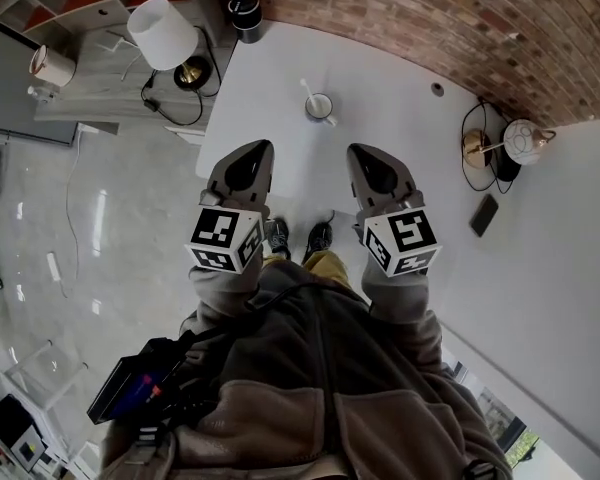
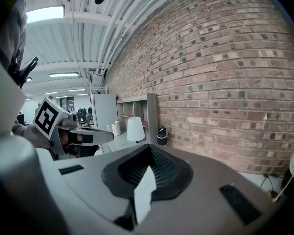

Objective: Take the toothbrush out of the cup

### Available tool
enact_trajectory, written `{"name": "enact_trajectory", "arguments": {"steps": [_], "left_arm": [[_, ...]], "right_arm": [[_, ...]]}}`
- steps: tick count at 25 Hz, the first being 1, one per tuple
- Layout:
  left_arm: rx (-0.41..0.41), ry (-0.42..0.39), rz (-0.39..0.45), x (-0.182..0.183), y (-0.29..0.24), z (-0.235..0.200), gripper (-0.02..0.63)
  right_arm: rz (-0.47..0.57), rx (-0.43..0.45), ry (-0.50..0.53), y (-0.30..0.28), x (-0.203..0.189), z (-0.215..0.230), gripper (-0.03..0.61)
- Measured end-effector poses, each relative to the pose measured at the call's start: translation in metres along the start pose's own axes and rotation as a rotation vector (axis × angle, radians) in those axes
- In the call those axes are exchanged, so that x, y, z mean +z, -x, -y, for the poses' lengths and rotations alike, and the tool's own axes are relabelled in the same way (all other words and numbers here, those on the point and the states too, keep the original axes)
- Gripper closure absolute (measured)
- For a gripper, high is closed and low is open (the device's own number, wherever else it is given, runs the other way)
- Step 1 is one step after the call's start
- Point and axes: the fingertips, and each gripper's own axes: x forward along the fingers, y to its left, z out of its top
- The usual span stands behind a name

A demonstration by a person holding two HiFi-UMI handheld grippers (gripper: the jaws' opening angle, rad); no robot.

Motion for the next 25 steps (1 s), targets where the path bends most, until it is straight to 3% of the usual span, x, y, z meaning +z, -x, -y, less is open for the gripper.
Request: {"name": "enact_trajectory", "arguments": {"steps": [6, 12, 18, 25], "left_arm": [[0.073, -0.046, 0.068, 0.033, -0.017, 0.007, 0.609], [0.111, -0.044, 0.081, 0.044, -0.032, 0.002, 0.609], [0.124, -0.008, 0.037, 0.027, -0.051, -0.013, 0.609], [0.129, 0.04, -0.059, -0.019, -0.071, -0.025, 0.609]], "right_arm": [[0.077, 0.05, 0.018, -0.009, 0.029, 0.014, 0.577], [0.104, 0.081, 0.033, -0.021, 0.044, 0.027, 0.577], [0.058, 0.09, -0.003, -0.043, 0.028, 0.041, 0.577], [-0.043, 0.1, -0.034, -0.07, -0.014, 0.052, 0.577]]}}
